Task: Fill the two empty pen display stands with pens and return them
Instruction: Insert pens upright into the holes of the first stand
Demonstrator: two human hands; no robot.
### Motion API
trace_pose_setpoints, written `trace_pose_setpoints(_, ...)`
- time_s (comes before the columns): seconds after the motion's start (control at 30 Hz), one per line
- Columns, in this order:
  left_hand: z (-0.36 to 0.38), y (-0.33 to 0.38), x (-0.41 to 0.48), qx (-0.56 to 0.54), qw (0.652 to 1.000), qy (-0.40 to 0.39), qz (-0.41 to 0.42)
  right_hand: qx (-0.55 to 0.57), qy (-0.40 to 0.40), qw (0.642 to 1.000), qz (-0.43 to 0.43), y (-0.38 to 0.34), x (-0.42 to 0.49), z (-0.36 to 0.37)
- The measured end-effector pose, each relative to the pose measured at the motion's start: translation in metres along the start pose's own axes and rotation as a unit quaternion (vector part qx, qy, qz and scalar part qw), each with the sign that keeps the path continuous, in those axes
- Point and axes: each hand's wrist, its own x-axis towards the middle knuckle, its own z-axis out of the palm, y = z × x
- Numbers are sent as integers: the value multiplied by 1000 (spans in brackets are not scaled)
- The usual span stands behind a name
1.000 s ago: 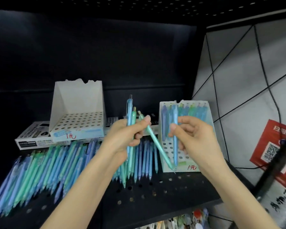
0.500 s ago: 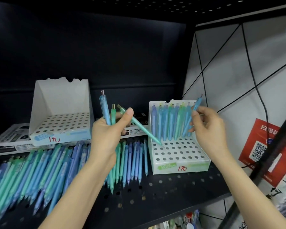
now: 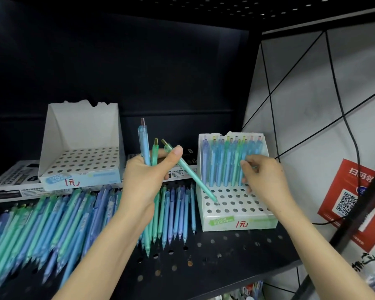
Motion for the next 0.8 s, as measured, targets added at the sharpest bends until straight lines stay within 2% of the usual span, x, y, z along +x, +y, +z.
trace_pose_setpoints(0.07, 1, 1, -2, 0, 1000, -7, 0, -54, 62, 996, -19, -6, -4, -3)
trace_pose_setpoints(0.13, 2, 1, -3, 3, 1000, -14, -2, -67, 130, 986, -86, -23, -18, -10)
trace_pose_setpoints(0.17, 2, 1, -4, 5, 1000, -19, -1, -42, 116, 986, -116, -35, -26, -14)
trace_pose_setpoints(0.27, 7, 1, -8, 22, 999, -40, 6, 29, -13, 984, -176, -64, -44, -11)
trace_pose_setpoints(0.3, 8, 1, -9, 29, 998, -48, 12, 18, -22, 979, -202, -68, -48, -6)
trace_pose_setpoints(0.4, 9, -2, -12, 46, 996, -68, 34, -18, 18, 966, -256, -65, -51, 8)
trace_pose_setpoints(0.63, 13, -7, -16, 70, 989, -113, 60, -39, 23, 968, -246, -55, -57, 11)
trace_pose_setpoints(0.73, 11, -7, -15, 76, 988, -120, 57, 31, 25, 992, -118, -52, -47, -10)
trace_pose_setpoints(0.8, 9, -7, -13, 70, 991, -109, 26, 95, 51, 994, -35, -38, -34, -29)
